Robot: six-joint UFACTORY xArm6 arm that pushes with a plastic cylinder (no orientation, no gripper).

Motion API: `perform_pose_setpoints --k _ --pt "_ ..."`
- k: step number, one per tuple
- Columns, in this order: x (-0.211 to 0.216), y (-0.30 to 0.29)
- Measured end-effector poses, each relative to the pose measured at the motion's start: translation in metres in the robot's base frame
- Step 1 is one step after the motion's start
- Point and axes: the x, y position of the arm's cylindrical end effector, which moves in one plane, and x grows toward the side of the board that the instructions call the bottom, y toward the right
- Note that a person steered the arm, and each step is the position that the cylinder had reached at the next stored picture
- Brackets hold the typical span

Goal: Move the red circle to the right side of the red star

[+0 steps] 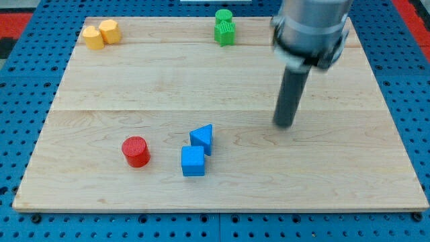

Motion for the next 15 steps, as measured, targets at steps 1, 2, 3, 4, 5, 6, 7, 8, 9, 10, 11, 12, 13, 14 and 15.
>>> perform_pose_setpoints --k 1,2,3,4,5,6,7,8,9,10,11,12,13,14,15 --pt "0.069 -0.087" --pt "0.067 -0.184" --pt "0.014 -0.216" --pt "-0.035 -0.216" --pt "-0.063 -0.217" --pt "-0.063 -0.217" --pt "-0.076 -0.257" --pt "-0.097 -0.251" --pt "-0.099 -0.195" --pt "-0.106 -0.12" --pt "-0.113 -0.03" --pt "-0.149 -0.012" --pt "-0.182 0.049" --pt "-0.194 0.089" --pt "-0.193 0.086"
